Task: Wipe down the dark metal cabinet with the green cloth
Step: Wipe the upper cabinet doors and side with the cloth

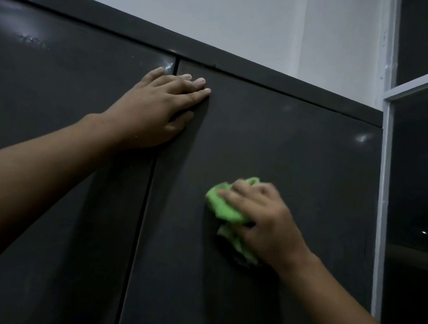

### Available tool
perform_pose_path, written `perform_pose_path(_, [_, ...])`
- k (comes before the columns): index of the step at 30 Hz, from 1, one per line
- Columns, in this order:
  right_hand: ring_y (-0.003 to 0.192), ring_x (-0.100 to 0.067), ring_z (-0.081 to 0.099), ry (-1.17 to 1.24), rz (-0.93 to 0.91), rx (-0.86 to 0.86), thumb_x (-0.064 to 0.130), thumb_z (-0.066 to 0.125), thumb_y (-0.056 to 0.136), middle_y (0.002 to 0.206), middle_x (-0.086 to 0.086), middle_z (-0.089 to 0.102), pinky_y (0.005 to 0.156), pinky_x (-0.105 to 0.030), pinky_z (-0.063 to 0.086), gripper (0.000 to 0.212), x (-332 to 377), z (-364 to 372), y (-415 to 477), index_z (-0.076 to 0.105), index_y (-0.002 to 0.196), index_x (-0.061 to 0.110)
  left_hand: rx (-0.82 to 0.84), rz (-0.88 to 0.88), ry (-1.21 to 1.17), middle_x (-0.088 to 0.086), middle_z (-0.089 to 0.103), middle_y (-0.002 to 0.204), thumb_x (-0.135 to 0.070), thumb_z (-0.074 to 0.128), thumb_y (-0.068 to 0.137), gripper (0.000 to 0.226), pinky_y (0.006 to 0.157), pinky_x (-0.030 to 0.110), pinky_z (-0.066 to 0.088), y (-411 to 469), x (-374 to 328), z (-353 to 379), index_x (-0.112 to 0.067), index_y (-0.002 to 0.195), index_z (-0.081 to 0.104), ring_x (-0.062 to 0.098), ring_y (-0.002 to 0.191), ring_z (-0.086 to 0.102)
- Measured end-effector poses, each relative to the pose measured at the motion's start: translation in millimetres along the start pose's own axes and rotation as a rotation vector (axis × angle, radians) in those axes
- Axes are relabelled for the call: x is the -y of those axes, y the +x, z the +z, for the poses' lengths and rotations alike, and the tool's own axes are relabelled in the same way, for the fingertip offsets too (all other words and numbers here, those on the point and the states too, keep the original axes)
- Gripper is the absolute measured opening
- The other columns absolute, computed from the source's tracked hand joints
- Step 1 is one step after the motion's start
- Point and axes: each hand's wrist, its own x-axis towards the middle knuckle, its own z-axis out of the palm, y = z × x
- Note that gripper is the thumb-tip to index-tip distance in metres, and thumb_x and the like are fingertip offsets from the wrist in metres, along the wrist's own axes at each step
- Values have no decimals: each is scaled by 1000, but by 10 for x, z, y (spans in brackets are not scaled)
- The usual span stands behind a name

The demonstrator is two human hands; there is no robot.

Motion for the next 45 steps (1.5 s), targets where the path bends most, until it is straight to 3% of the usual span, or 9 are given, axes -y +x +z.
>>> perform_pose_path(4, [89, -30, 55, 4, 401, -204, 20, 68, 74, 117, 2, 67, 87, -18, 34, 49, 203, 108, 293, 71, 122, 16, -3, -34, -23, -2, 32, 158, -37, 32, 93, 59, 118, 43, 7, -12, -74, 9, -26, 151, 34, 22, 145, 26])
perform_pose_path(13, [95, -27, 58, 83, -183, 244, 11, 78, 74, 129, 1, 63, 79, -46, 53, 54, 688, 300, -185, 68, 127, 19, 95, 31, -16, -7, 21, 161, -34, 35, 102, 53, 120, 46, 5, -116, -18, -91, -31, 154, 23, 17, 149, 16])
perform_pose_path(19, [90, -29, 57, 44, 223, -27, 24, 63, 79, 120, 2, 66, 91, -22, 36, 48, 684, 245, 515, 69, 126, 16, 104, 50, -58, -10, 29, 158, -31, 41, 101, 52, 119, 47, 8, -176, 5, -125, -32, 152, 31, 15, 148, 20])
perform_pose_path(22, [100, -26, 47, 64, 477, -139, 22, 63, 83, 125, 2, 60, 94, -38, 45, 49, 912, 387, 739, 63, 132, 15, 116, 62, -94, -11, 32, 157, -29, 46, 100, 51, 119, 45, 9, -159, 40, -150, -33, 149, 35, 15, 147, 22])
perform_pose_path(26, [98, -36, 55, 64, 239, -38, 28, 73, 67, 130, -11, 63, 84, -52, 54, 55, 1169, 557, 507, 69, 118, 11, 106, 81, -119, -13, 36, 155, -28, 50, 99, 50, 118, 44, 12, -161, 85, -160, -34, 147, 40, 13, 146, 25])
perform_pose_path(32, [97, -27, 60, 50, -74, 145, 22, 78, 77, 130, 0, 63, 81, -46, 53, 52, 927, 428, -108, 67, 128, 21, 47, 2, -91, -11, 35, 155, -28, 42, 99, 49, 120, 48, 9, -226, -57, -127, -34, 148, 38, 14, 146, 24])
perform_pose_path(35, [95, -33, 63, -47, 19, 81, 26, 71, 80, 129, -6, 66, 93, -40, 49, 48, 591, 239, -104, 68, 127, 17, 48, -34, -41, -8, 32, 157, -24, 39, 98, 52, 119, 53, 10, -235, -162, -101, -31, 149, 34, 17, 147, 22])
perform_pose_path(40, [100, -26, 49, -64, 524, -181, 10, 74, 74, 126, -1, 65, 95, -13, 27, 56, 330, 91, 1, 66, 129, 14, 54, -87, 29, 2, 23, 160, -22, 38, 99, 54, 120, 54, 11, -270, -290, -48, -25, 152, 26, 22, 149, 16])
perform_pose_path(45, [105, -26, 51, 3, 255, -7, 31, 69, 77, 127, -9, 65, 107, -22, 33, 54, 490, 143, -474, 67, 128, 15, 71, -12, 40, 19, 34, 151, -26, 55, 89, 56, 117, 53, 21, -298, -654, -12, -26, 143, 42, 35, 138, 33])
